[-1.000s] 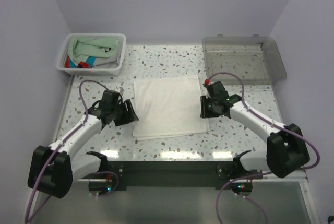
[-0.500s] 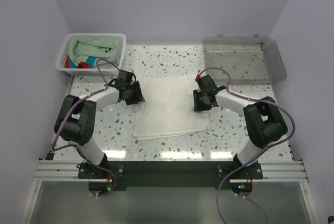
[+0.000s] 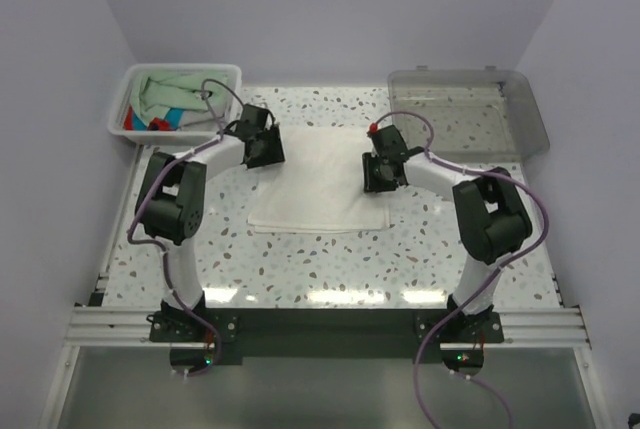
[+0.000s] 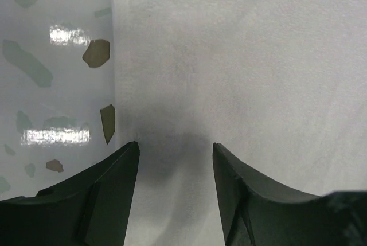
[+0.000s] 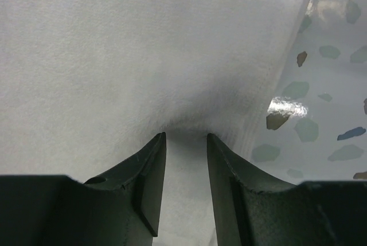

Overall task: Fold and stack the towels
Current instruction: Fold the towel

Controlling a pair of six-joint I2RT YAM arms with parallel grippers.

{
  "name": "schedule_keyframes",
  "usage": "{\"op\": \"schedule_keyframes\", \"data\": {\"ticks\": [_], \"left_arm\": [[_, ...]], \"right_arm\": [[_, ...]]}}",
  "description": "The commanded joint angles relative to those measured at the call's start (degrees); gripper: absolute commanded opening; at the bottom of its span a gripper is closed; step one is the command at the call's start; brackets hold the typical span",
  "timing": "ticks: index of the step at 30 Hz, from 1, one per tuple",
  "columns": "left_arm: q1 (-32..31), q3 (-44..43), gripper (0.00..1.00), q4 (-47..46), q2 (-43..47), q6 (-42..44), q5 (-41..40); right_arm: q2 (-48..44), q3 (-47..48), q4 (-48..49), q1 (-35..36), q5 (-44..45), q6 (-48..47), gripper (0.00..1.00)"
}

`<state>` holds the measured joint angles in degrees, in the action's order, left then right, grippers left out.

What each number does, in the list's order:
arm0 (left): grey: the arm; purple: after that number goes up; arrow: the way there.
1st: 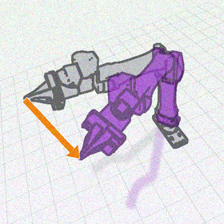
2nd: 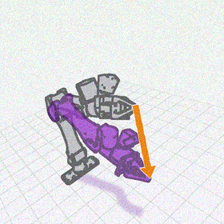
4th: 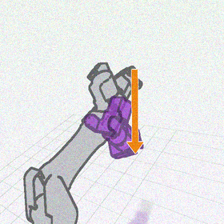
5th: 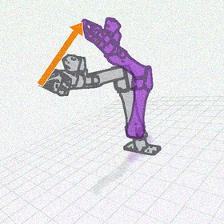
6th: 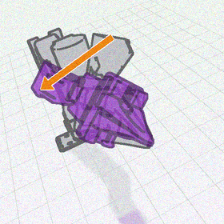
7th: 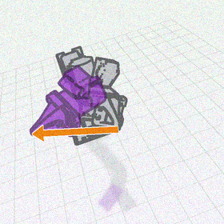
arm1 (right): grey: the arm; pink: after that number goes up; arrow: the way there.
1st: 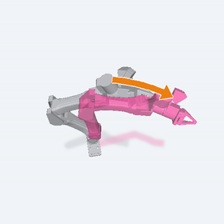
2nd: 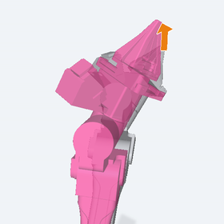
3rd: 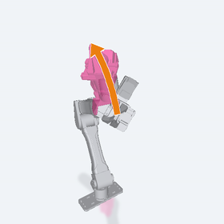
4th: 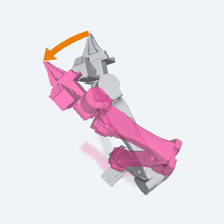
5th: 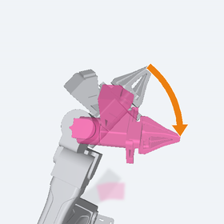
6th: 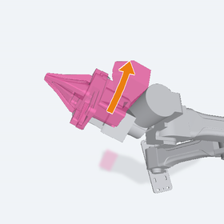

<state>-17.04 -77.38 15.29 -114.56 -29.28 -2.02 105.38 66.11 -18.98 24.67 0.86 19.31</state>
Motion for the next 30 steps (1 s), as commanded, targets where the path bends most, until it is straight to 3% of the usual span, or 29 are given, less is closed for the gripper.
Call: {"op": "schedule_keyframes", "data": {"ticks": [1, 8, 14, 23, 30], "left_arm": [[-1.06, 3.19, 0.64, 2.38, 7.84, 1.07, -0.27], [-1.42, 25.14, 0.74, 3.34, 32.34, -1.92, 0.71], [-1.42, 35.09, 0.75, 6.33, 44.23, -2.54, 1.05], [-1.33, 40.65, 0.74, 4.93, 46.63, -3.86, 1.32], [-1.42, 41.26, 0.74, 4.14, 45.83, -3.86, 0.88]], "right_arm": [[-6.39, -0.61, -3.07, -0.23, 2.03, 1.33, 0.39], [-17.92, -12.83, -5.45, -0.23, 4.58, 7.58, 0.42], [-23.12, -19.52, -2.47, -0.23, 2.92, 11.27, 0.4], [-21.71, -22.77, 1.67, -0.23, 0.11, 14.61, 0.32], [-21.54, -23.31, 3.6, -0.23, -1.64, 15.58, 0.32]]}}
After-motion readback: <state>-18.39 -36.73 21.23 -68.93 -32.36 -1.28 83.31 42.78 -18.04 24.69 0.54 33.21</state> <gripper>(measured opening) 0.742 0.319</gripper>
